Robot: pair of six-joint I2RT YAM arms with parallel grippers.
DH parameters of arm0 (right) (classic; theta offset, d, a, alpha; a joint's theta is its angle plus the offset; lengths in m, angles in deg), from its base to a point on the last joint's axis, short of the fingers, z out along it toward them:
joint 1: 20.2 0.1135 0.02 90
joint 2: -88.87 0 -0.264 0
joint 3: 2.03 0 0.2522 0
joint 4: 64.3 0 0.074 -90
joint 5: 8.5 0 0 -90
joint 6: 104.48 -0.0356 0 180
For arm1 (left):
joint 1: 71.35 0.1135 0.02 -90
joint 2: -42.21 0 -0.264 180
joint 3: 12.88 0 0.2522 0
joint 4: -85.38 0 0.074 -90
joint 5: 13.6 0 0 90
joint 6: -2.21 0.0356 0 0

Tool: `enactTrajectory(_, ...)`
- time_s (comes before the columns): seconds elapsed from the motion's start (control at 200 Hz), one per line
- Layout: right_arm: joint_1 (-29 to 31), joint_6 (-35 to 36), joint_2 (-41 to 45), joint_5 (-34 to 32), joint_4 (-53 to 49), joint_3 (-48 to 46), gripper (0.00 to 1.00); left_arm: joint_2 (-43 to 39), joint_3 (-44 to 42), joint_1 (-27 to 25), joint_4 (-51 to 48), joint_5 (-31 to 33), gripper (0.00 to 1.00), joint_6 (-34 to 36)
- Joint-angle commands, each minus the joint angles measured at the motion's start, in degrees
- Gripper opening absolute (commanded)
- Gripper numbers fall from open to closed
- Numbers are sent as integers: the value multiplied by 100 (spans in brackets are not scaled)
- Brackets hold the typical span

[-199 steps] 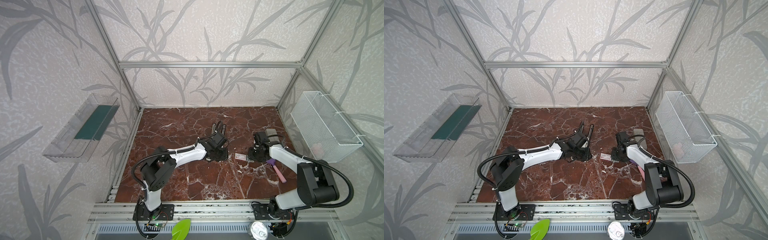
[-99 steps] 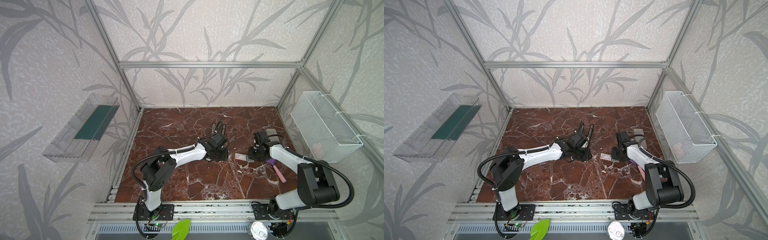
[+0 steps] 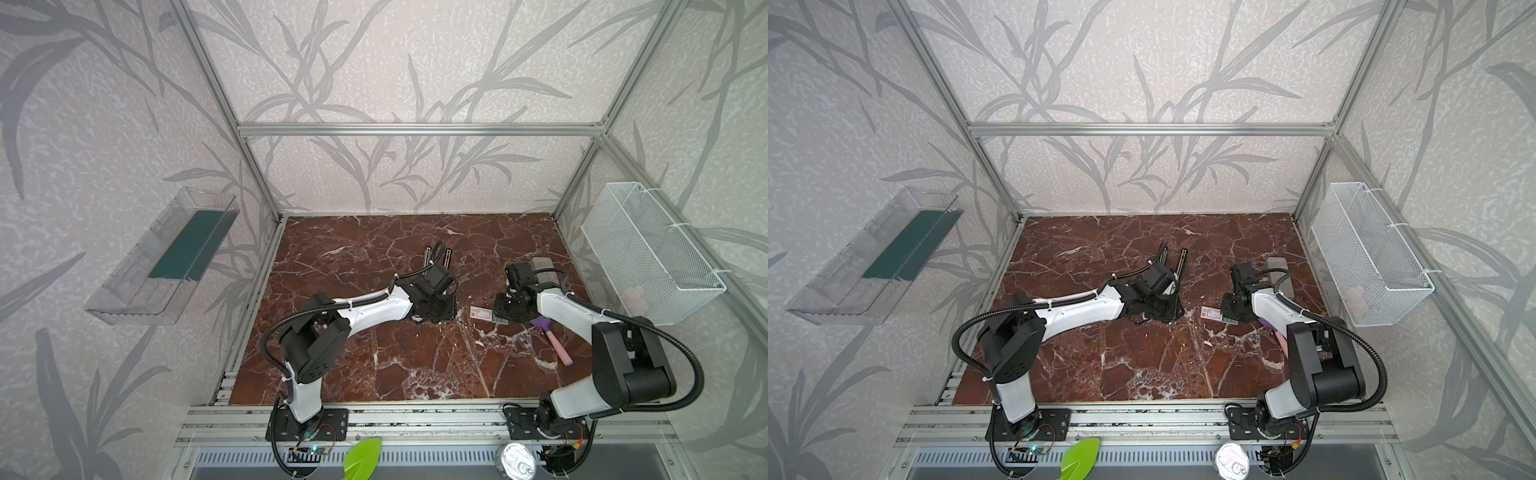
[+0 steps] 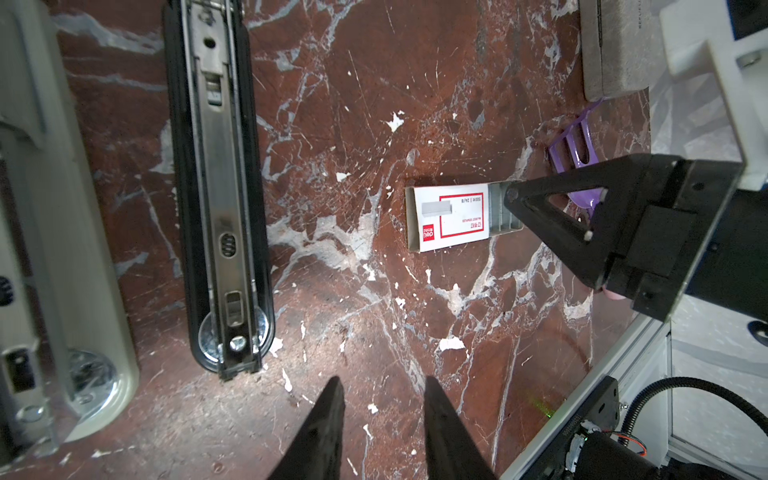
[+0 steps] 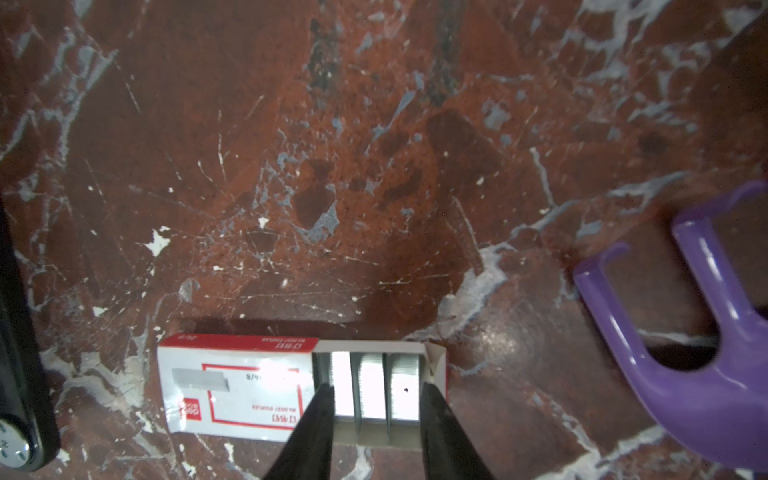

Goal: Load the staples into the stapler

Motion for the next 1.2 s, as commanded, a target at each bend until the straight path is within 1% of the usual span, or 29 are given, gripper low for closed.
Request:
enactTrajectory(0.0, -25, -55, -50, -201, -145, 26, 37, -197, 16, -31, 53, 19, 34, -17)
enactTrajectory(0.265, -69, -59, -189, -240, -173, 1, 37, -208, 17, -28, 67, 15, 34, -17)
enactTrajectory(0.305, -75, -61, -202, -235, -152, -3, 35, -210, 13, -30, 63, 10, 34, -17)
enactTrajectory(0.36, -77, -72, -240, -223, -136, -12, 33, -210, 16, -28, 64, 8, 34, -17)
enactTrajectory(0.5, -86, -90, -288, -184, -98, -12, 21, -210, 9, -29, 71, 7, 34, -26)
enactTrajectory(0.565, -95, -98, -293, -176, -85, -25, 18, -209, 5, -32, 78, 6, 34, -26)
enactTrajectory(0.77, -163, -103, -203, -165, -101, -52, 20, -189, 18, -32, 80, -12, 34, -26)
enactTrajectory(0.955, -192, -99, 48, -124, -121, -74, 28, -160, 77, -28, 76, -38, 34, -26)
enactTrajectory(1.085, -257, -82, 53, -141, -150, -67, 29, -140, 104, -28, 54, -55, 34, -34)
enactTrajectory(1.195, -306, -72, -5, -92, -122, -107, 27, -136, 113, -37, 45, -55, 34, -35)
